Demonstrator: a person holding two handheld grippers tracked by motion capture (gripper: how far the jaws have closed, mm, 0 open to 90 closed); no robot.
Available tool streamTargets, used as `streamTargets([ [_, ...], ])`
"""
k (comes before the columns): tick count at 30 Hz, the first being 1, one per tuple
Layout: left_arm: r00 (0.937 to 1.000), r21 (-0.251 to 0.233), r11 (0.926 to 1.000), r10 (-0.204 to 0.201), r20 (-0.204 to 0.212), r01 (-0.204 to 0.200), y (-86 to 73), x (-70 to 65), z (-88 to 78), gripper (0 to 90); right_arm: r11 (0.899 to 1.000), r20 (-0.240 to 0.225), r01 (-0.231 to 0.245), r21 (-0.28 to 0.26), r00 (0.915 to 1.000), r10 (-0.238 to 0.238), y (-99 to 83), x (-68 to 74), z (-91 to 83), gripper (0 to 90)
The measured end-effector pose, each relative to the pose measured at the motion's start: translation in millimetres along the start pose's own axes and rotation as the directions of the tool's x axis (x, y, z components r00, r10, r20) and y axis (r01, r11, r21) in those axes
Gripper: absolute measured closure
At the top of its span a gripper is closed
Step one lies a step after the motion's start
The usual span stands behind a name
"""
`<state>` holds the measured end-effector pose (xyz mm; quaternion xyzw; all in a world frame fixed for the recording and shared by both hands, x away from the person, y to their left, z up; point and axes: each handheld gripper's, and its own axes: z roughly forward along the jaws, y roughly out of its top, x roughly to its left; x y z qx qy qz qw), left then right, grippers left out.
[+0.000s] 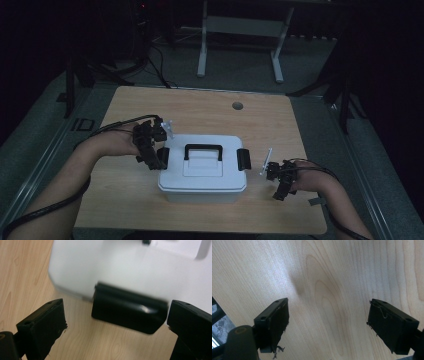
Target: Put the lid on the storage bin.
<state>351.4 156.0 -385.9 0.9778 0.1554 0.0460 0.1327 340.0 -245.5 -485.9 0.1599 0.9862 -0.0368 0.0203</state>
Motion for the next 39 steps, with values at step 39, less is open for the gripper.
streamTargets([
  [39,0.9923,0.038,0.9918,-0.123,0.018,0.122,-115.0,-8.0,17.2,1.4,0.998,0.017,-0.045,-0.05,0.9988,0.046,-10.0,-4.5,-11.3,16.7],
])
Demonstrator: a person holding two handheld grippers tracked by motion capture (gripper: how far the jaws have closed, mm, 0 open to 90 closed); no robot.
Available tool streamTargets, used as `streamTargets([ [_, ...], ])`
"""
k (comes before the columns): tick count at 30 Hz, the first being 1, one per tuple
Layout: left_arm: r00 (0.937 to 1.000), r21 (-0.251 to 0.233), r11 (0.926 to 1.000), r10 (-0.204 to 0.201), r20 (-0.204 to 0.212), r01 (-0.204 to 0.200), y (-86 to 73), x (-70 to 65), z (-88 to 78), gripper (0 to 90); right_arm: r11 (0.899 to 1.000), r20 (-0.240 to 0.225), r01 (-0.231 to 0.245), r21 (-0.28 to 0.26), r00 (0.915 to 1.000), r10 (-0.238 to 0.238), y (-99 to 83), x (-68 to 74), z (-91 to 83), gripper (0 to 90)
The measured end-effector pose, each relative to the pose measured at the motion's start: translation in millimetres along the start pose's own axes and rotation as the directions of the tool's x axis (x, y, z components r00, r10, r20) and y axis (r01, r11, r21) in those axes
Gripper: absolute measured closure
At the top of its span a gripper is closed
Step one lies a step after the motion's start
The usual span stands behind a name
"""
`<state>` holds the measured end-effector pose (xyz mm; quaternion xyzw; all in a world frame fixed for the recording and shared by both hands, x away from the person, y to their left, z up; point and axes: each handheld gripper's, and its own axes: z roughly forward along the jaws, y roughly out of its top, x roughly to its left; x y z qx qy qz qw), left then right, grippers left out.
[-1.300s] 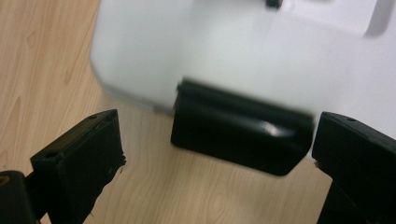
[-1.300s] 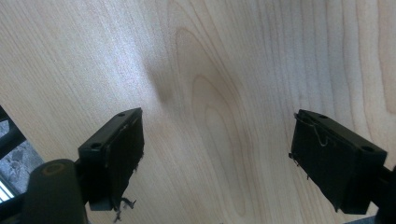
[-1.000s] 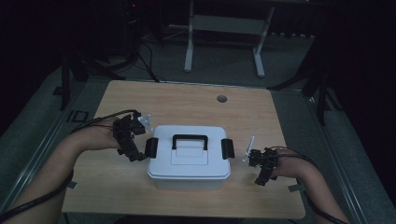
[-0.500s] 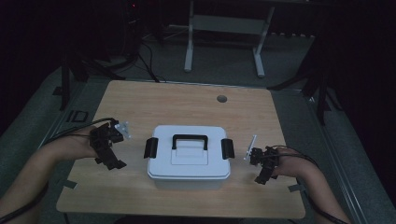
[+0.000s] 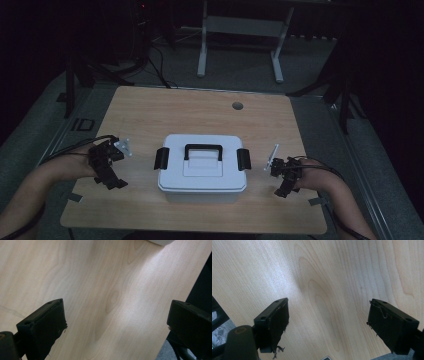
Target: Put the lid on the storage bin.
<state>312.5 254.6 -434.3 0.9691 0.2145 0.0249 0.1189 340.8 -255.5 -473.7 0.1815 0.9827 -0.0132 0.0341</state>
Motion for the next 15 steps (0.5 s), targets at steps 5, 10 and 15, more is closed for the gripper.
streamTargets([
  [5,0.9999,-0.001,1.0,-0.009,0.014,0.009,-6.1,-0.2,8.1,1.4,1.0,-0.012,-0.005,-0.014,0.9999,0.005,-2.4,-0.2,2.7,16.7],
  [10,0.9995,0.003,0.9997,-0.023,0.023,0.023,-12.5,-0.7,13.8,1.5,1.0,-0.011,-0.007,-0.008,0.9999,0.007,-3.3,-0.4,3.8,16.7],
  [15,0.9986,-0.003,0.999,-0.045,0.028,0.045,-21.7,0.4,20.4,1.4,1.0,-0.017,-0.006,-0.01,0.9998,0.006,-3.7,0.1,6.5,16.7],
])
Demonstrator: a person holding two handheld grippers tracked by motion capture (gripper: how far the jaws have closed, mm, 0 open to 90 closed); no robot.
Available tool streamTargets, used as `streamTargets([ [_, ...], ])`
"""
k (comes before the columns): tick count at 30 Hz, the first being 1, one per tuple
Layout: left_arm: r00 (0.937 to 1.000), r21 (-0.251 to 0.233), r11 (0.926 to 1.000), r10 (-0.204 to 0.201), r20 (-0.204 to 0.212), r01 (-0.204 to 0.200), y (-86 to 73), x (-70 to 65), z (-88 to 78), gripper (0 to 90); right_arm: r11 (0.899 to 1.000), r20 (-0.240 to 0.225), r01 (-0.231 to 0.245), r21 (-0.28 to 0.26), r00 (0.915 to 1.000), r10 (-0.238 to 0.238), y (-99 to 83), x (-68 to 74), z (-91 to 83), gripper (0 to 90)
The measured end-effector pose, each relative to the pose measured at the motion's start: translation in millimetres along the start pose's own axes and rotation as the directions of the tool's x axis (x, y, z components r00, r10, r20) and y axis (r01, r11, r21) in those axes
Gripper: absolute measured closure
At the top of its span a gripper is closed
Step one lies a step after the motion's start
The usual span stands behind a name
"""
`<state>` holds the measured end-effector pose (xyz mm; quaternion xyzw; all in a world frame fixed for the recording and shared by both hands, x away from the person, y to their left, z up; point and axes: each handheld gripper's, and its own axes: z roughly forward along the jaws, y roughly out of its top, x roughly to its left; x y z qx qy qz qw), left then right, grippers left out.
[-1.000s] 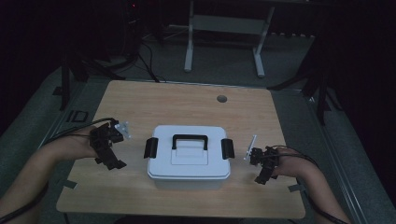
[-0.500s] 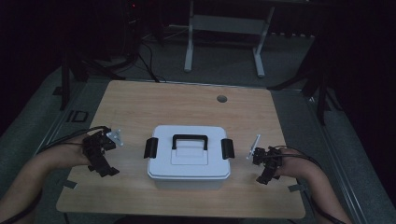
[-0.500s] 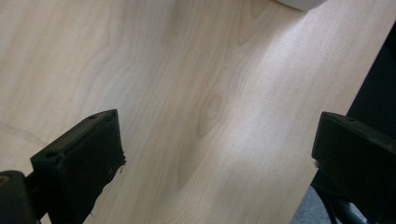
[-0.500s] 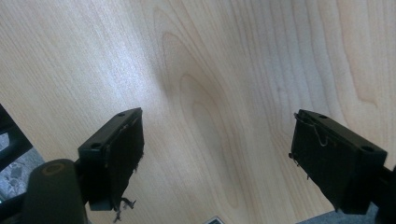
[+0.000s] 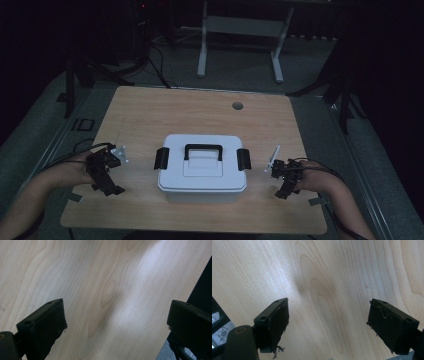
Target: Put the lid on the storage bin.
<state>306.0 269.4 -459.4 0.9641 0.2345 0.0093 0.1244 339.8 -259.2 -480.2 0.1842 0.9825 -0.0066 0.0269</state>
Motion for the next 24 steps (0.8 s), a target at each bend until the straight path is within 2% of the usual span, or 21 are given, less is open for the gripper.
streamTargets([
  [2,0.9998,-0.01,0.9998,-0.016,0.009,0.016,-4.0,1.3,4.8,1.4,1.0,0.0,-0.004,0.002,1.0,0.004,-0.4,0.0,1.4,16.7],
  [9,0.9999,0.032,0.9994,-0.012,0.012,0.011,-12.4,-1.2,20.4,1.5,1.0,-0.003,-0.009,0.005,1.0,0.009,-3.9,0.5,3.4,16.7],
  [14,0.9989,0.015,0.9991,-0.041,0.025,0.04,-20.1,-1.8,29.9,1.4,1.0,-0.002,-0.012,0.004,0.9999,0.012,-5.5,1.0,3.6,16.7],
  [20,0.9979,0.009,0.9987,-0.051,0.04,0.051,-26.1,-3.3,42.0,1.4,1.0,-0.005,-0.017,0.01,0.9998,0.017,-7.6,0.9,4.2,16.7],
  [24,0.9983,-0.002,0.9985,-0.055,0.019,0.055,-28.4,-2.4,44.3,1.5,1.0,-0.007,-0.013,0.011,0.9999,0.013,-6.6,0.6,5.4,16.7],
])
